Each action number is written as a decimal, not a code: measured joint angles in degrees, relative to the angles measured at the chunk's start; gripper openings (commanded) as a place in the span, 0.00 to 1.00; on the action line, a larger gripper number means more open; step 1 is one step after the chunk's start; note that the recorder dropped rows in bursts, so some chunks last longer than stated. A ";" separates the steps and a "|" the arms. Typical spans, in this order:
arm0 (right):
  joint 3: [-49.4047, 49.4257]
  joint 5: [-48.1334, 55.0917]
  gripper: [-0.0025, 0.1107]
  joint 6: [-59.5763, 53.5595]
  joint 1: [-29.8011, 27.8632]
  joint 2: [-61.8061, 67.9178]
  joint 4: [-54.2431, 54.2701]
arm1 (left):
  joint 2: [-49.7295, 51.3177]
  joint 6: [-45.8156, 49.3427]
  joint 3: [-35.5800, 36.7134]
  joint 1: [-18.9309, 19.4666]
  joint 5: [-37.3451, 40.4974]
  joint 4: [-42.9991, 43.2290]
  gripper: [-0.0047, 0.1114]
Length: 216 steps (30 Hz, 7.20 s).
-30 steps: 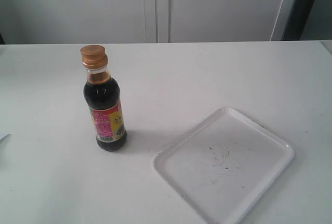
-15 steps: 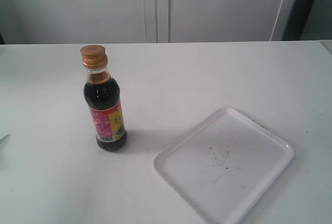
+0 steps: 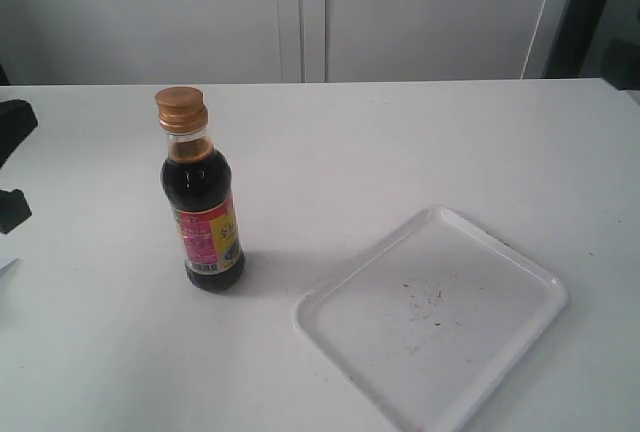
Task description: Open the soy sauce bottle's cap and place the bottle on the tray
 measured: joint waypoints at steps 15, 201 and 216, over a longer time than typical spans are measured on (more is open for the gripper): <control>-7.16 7.04 0.02 0.00 7.08 17.20 -3.13 | 10.76 -0.54 0.00 -0.10 -15.39 9.43 0.72; -32.36 4.11 0.02 -70.53 42.56 45.07 70.07 | 51.92 9.11 -22.93 -11.97 -16.73 8.78 0.04; -36.93 3.72 0.02 -70.53 42.02 49.56 70.07 | 51.92 9.15 -22.93 -11.97 -16.73 8.78 0.04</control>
